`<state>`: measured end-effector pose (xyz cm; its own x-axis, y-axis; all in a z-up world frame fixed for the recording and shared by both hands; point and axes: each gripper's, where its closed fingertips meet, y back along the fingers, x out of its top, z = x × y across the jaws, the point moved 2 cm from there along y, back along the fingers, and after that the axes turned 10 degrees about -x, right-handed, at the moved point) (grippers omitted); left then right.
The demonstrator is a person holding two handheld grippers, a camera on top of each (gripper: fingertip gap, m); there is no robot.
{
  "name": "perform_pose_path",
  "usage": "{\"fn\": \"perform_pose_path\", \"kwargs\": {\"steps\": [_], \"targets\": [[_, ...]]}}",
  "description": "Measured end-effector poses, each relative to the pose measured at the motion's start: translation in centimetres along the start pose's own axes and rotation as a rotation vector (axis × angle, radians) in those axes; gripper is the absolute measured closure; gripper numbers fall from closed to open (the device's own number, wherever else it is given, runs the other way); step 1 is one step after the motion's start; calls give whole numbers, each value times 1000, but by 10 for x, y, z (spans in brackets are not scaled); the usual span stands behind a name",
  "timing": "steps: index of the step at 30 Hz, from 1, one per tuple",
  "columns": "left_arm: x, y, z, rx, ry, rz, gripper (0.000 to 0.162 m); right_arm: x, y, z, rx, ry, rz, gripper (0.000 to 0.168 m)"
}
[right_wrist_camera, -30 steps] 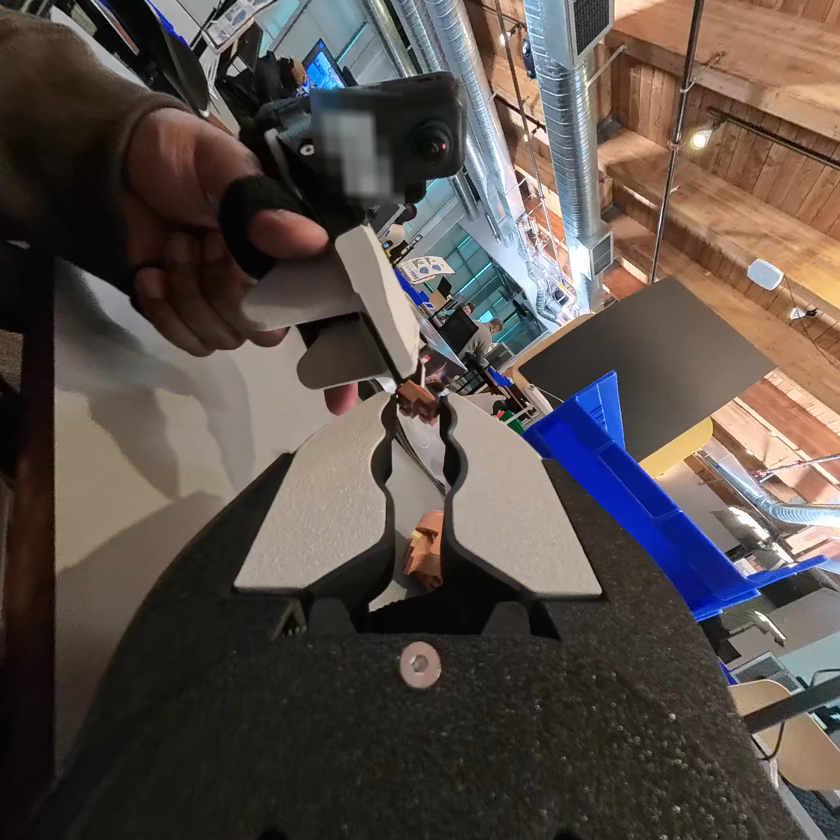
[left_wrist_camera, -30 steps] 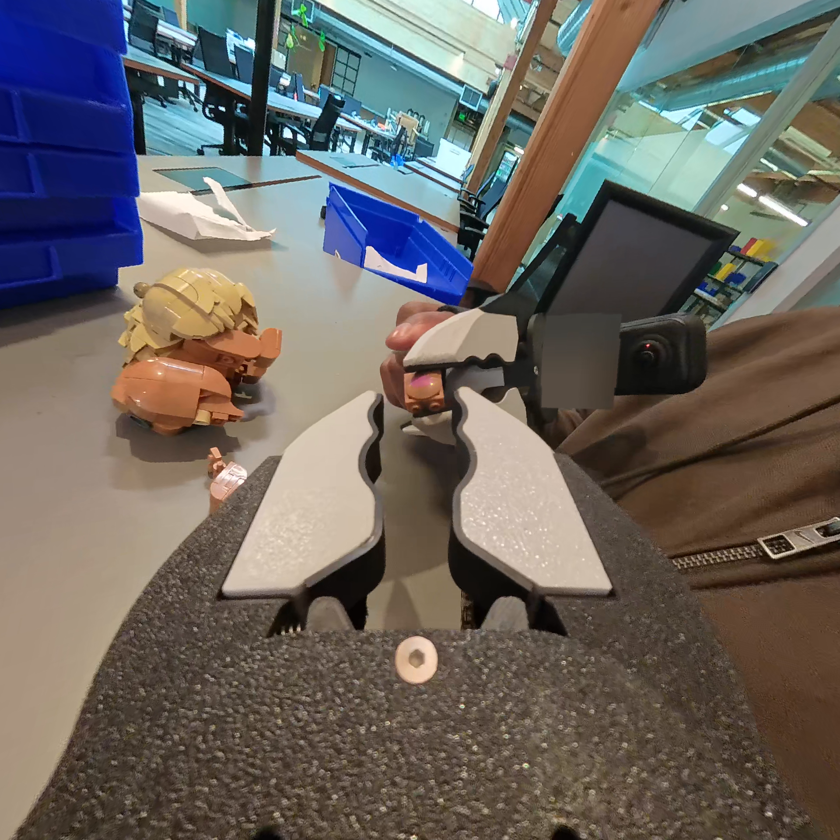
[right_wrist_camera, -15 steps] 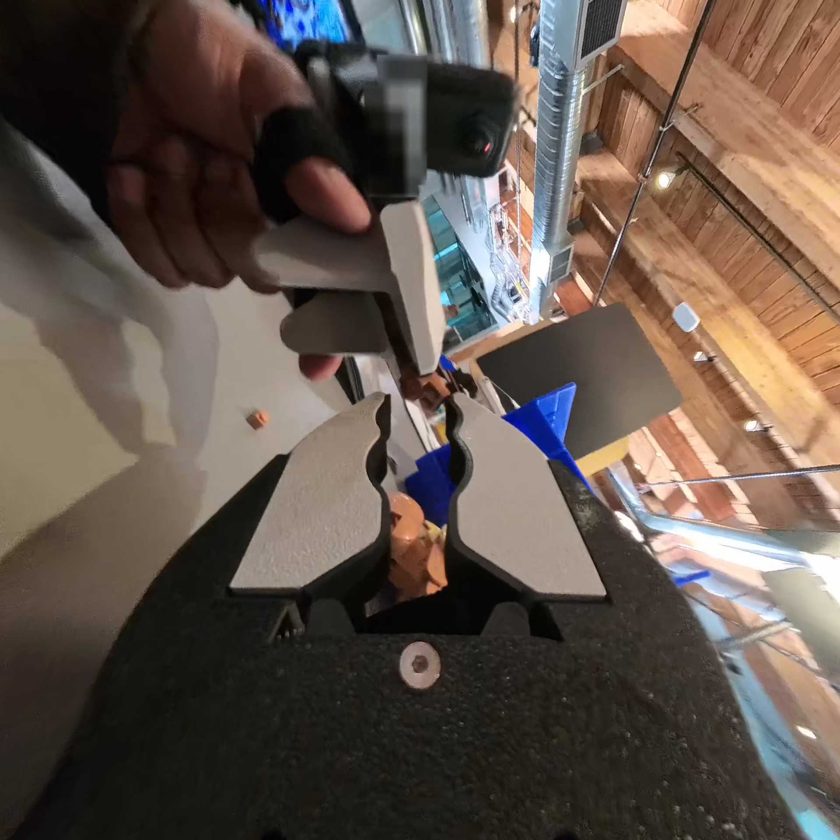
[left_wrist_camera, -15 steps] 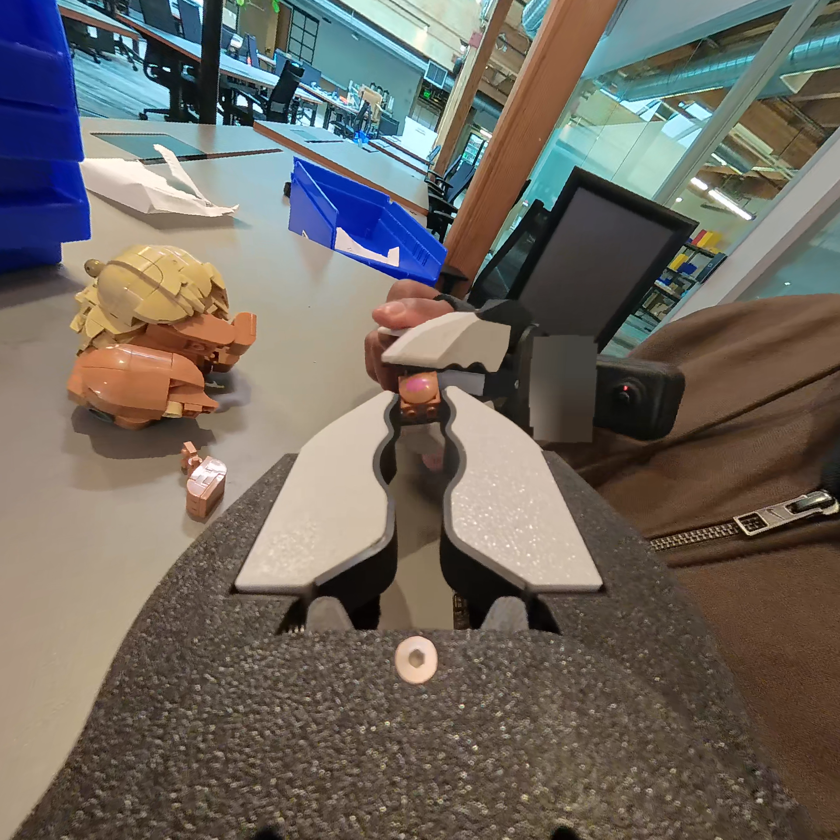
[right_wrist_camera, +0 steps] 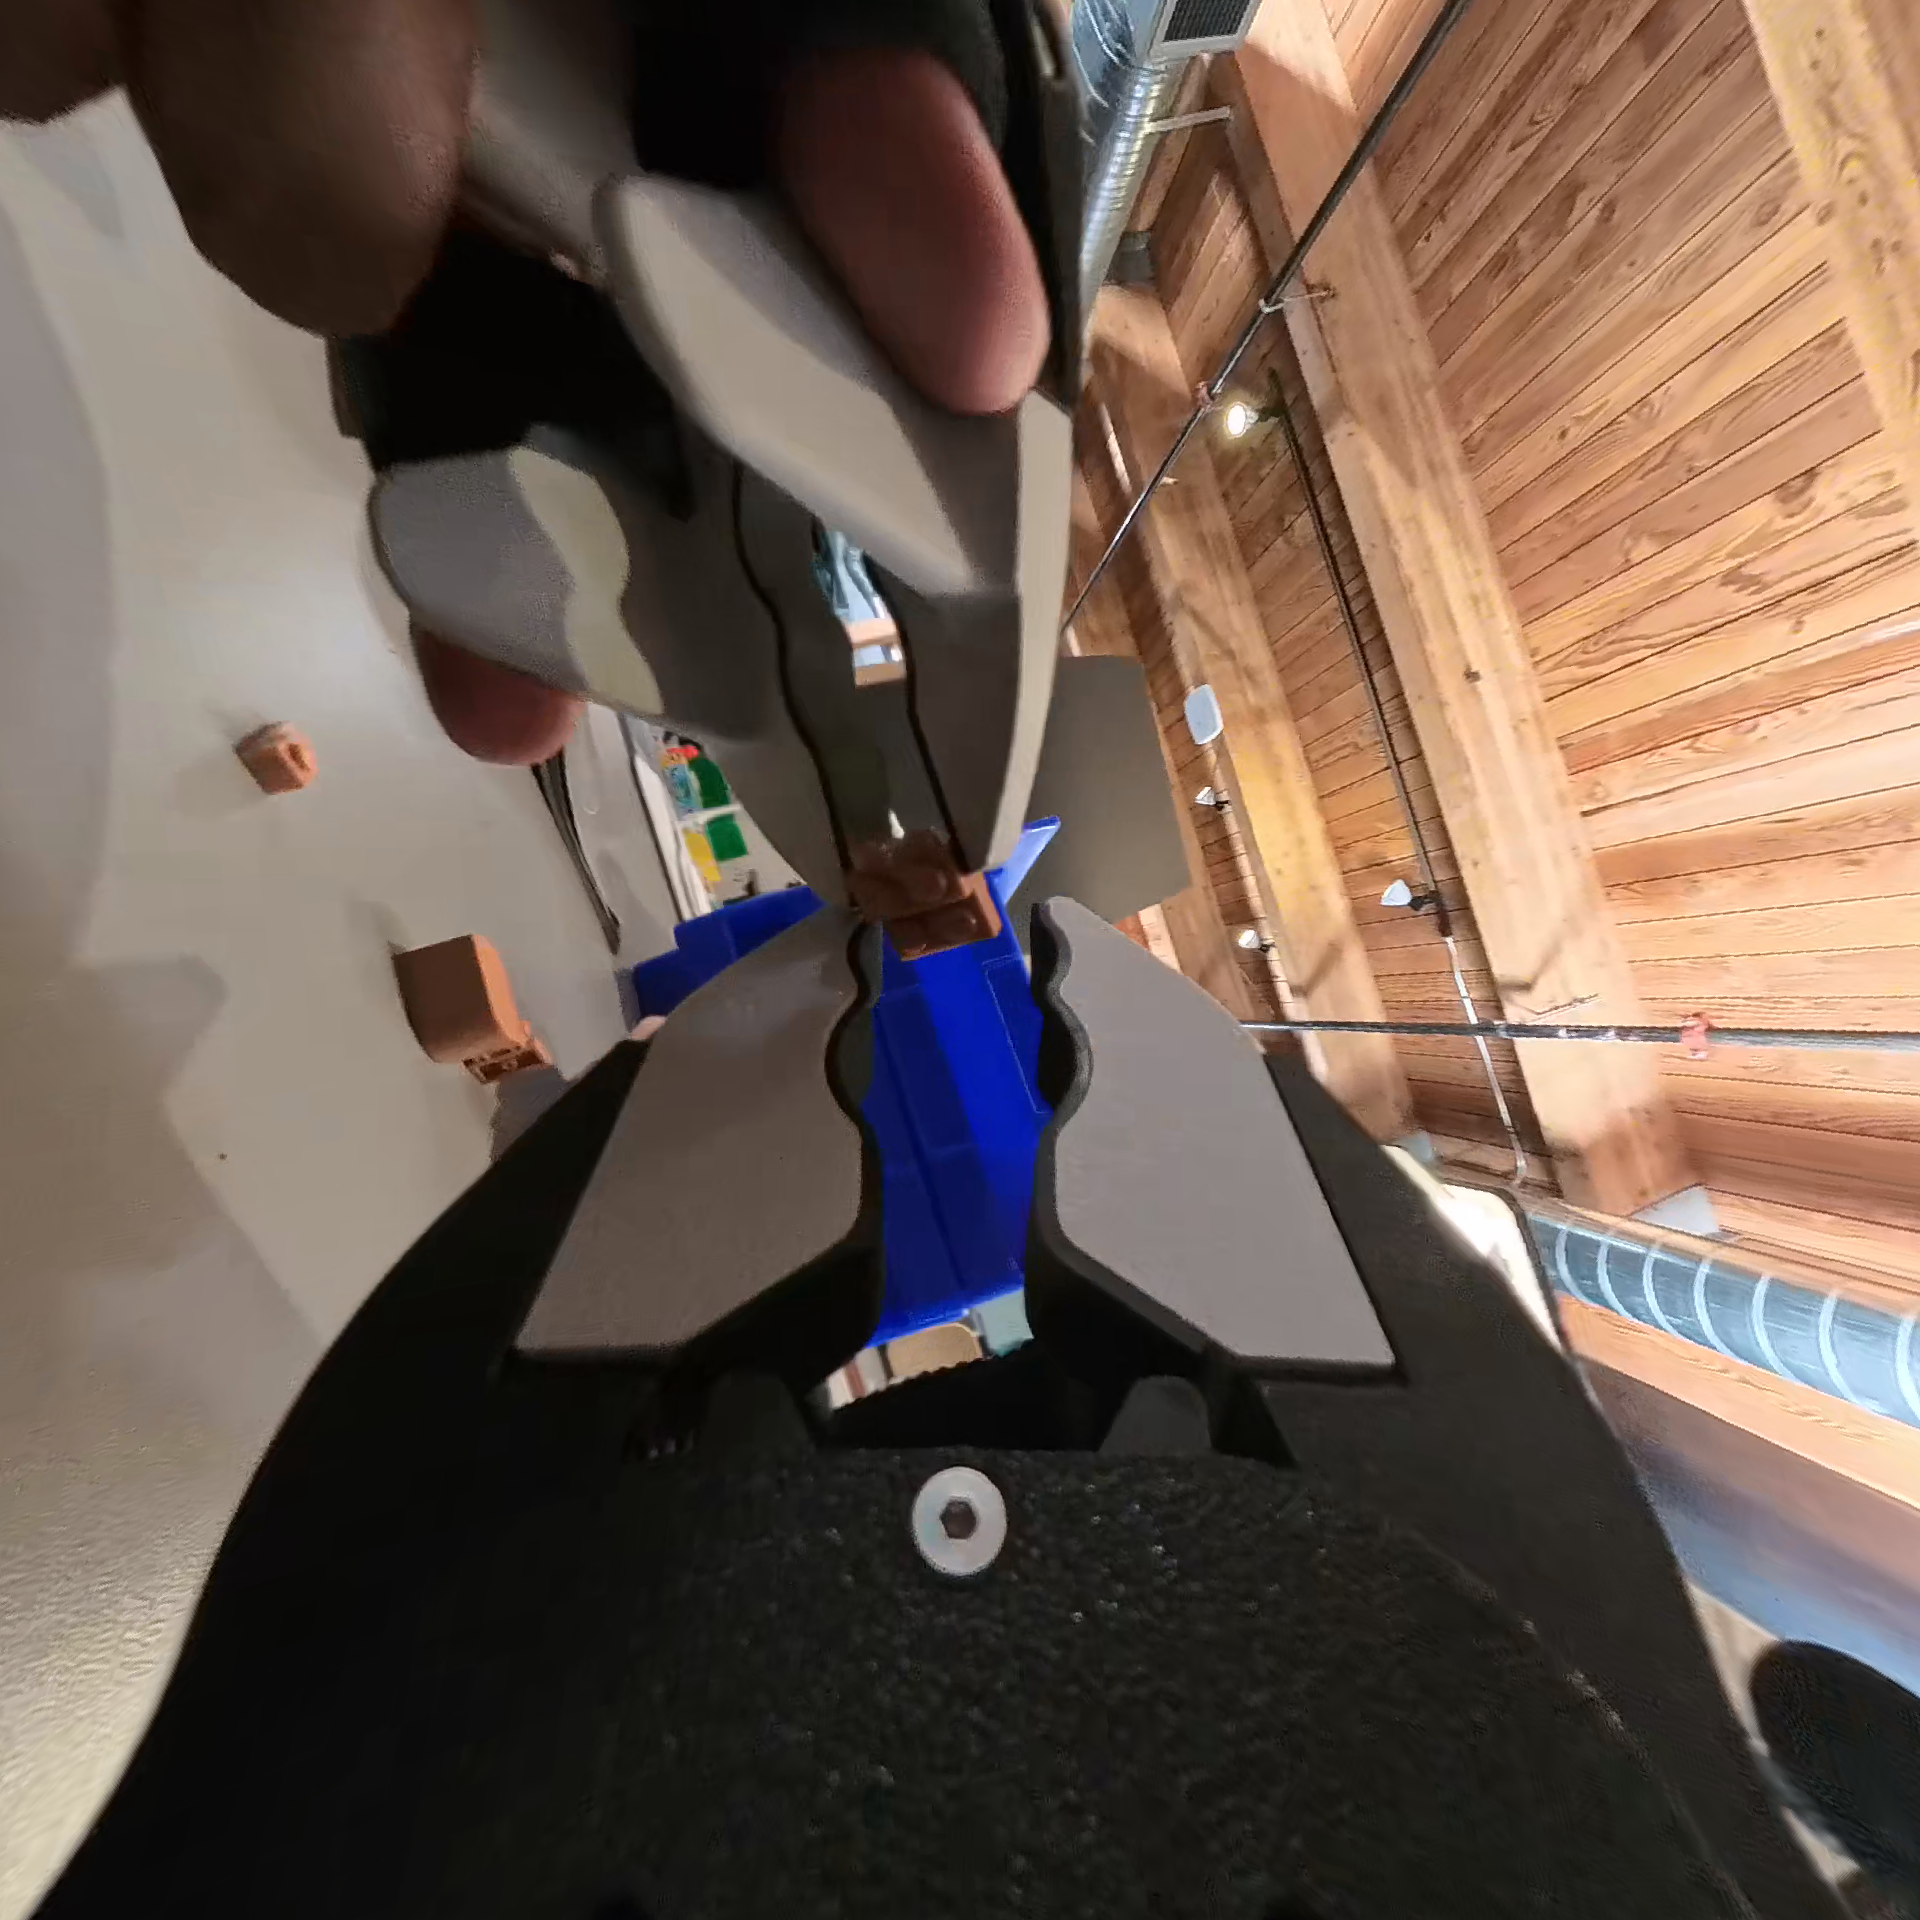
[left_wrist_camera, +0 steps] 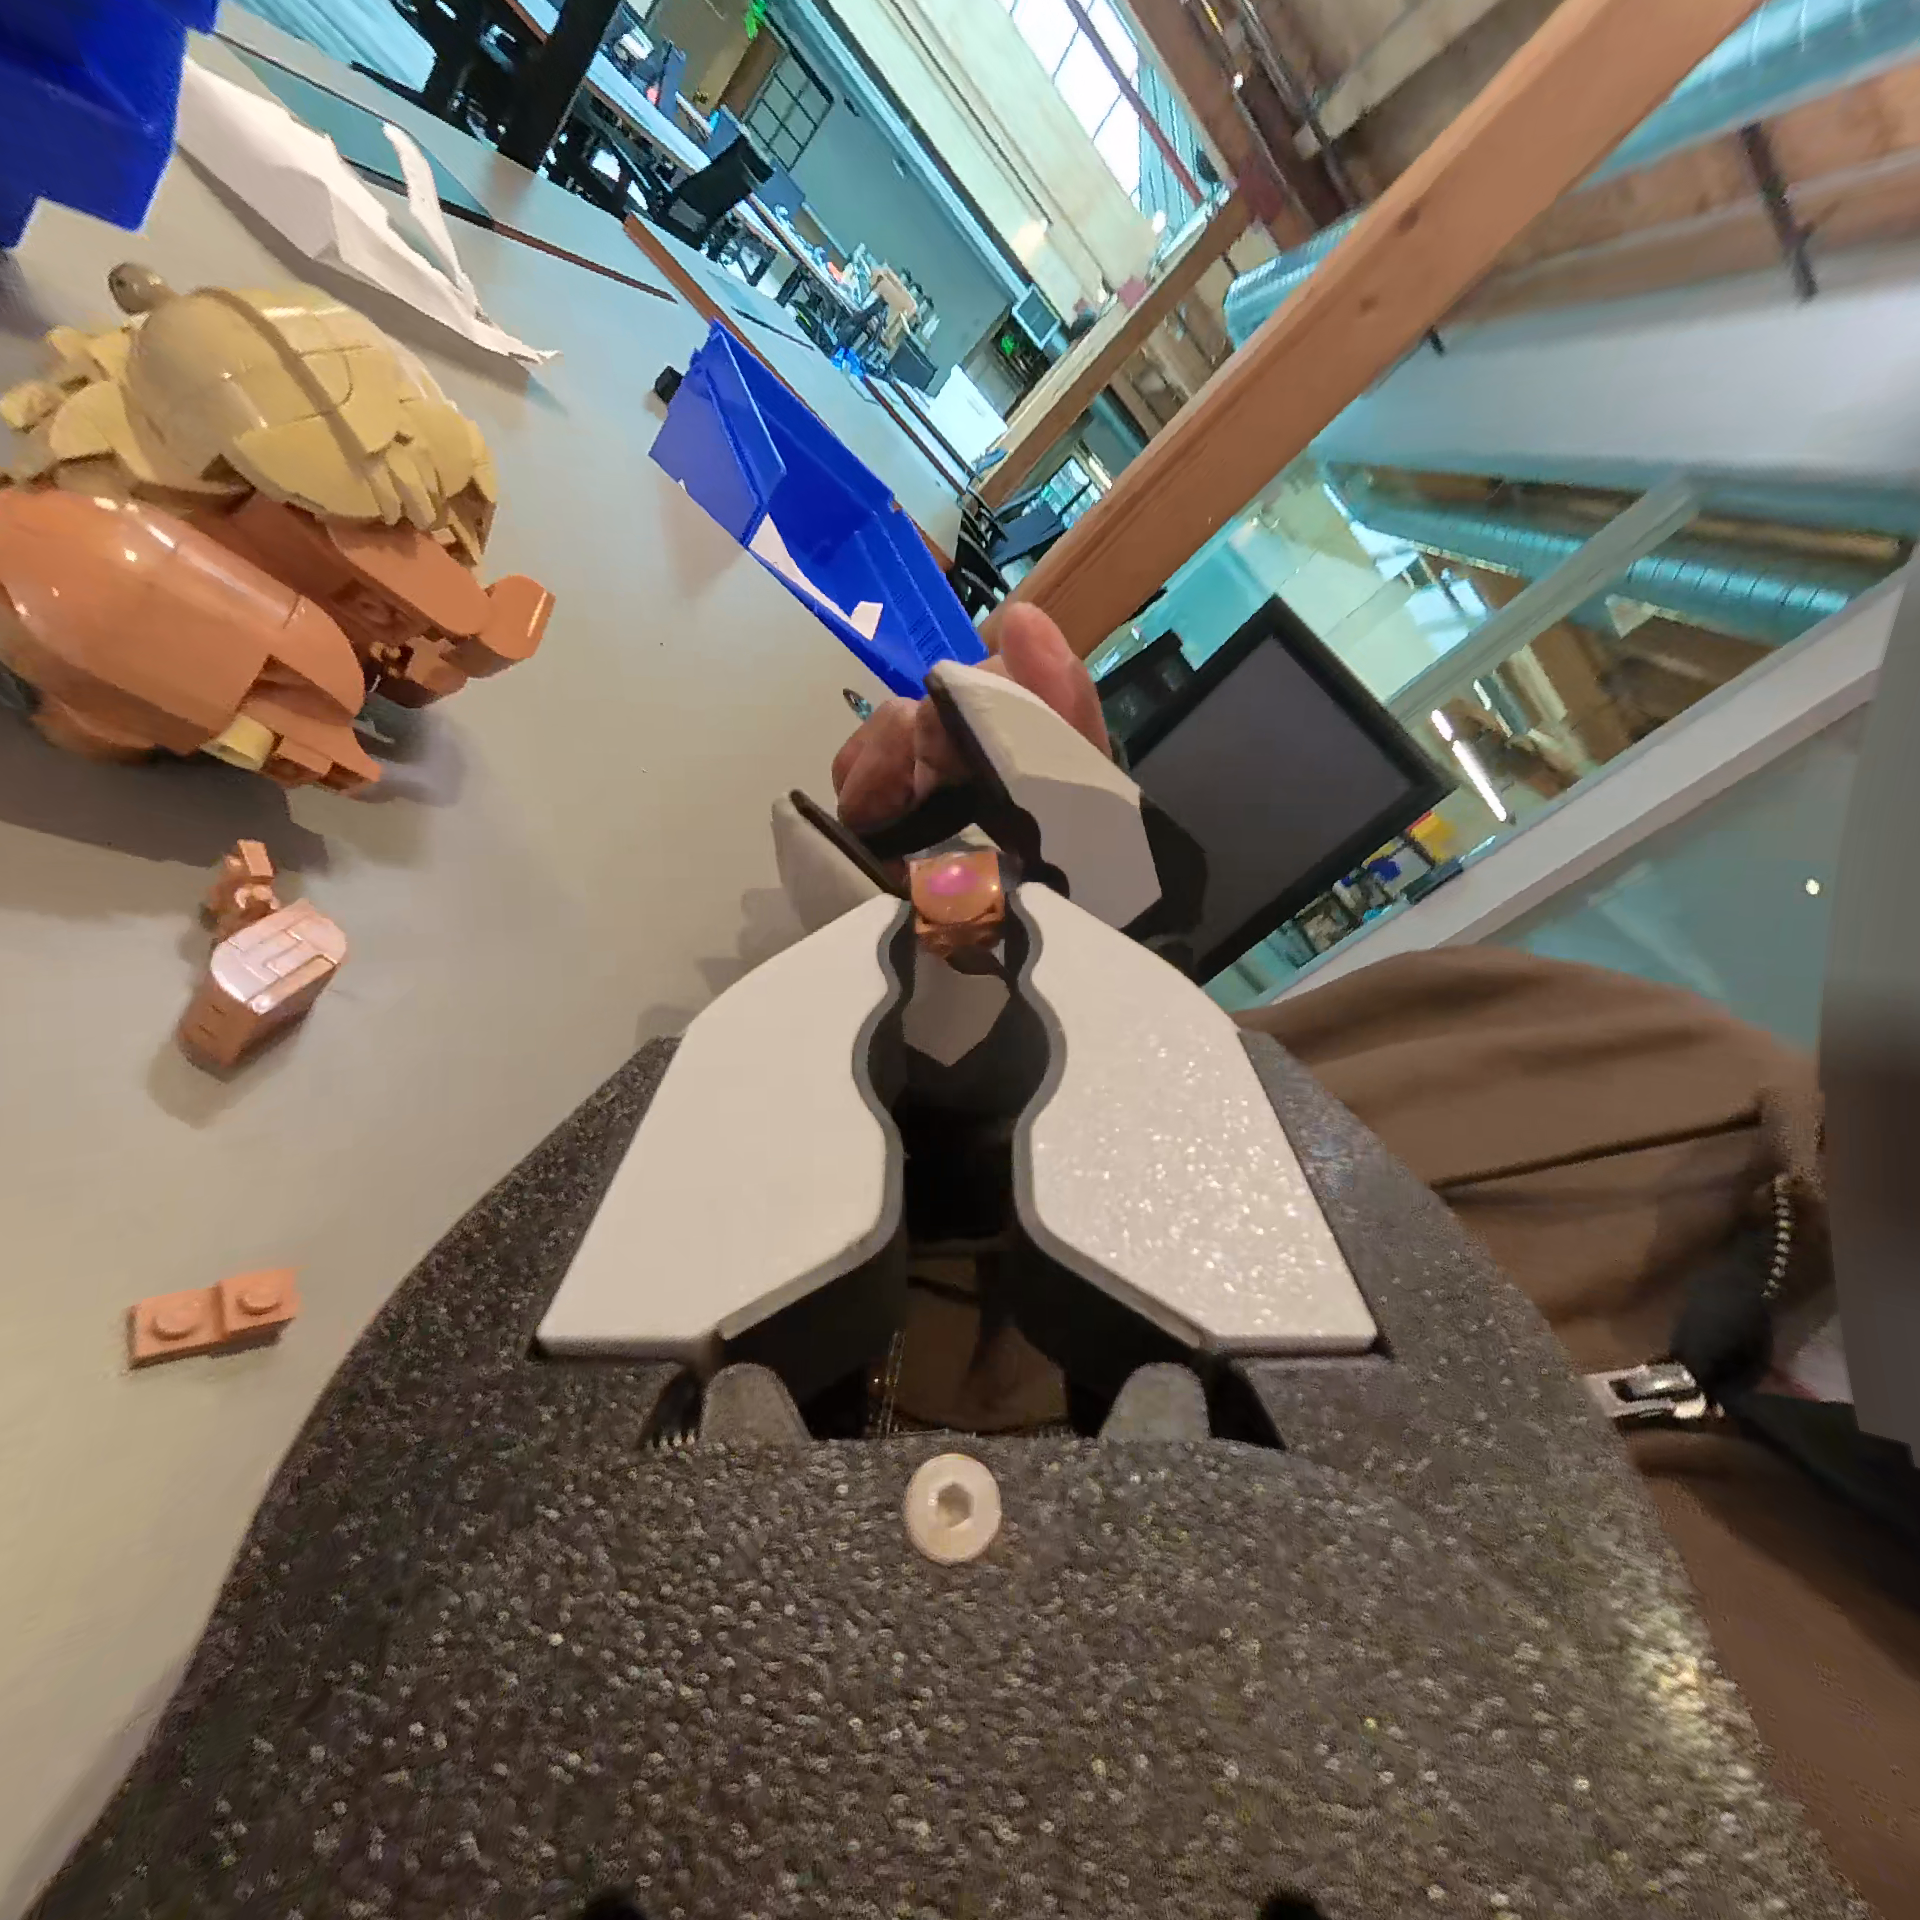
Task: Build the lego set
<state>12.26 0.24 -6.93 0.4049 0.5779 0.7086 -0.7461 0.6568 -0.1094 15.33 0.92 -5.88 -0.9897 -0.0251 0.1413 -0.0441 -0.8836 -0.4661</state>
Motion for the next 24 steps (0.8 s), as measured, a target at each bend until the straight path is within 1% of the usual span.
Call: {"fn": "perform_pose_path", "kwargs": {"steps": [3,9,16,21,24], "targets": [[2,1,-2,22,32,42,146,0,-1,-2,-12,62,-1,140],[3,1,-8,59,67,86,146,-3,-1,-7,14,101,-13,142],[2,1,-10,93,85,92,146,-5,-1,-10,33,125,-25,151],[3,3,-11,110,41,65,144,-7,-2,-12,55,88,-34,151],[3,7,-11,154,-44,38,136,-11,-2,-15,87,53,-55,152]]}}
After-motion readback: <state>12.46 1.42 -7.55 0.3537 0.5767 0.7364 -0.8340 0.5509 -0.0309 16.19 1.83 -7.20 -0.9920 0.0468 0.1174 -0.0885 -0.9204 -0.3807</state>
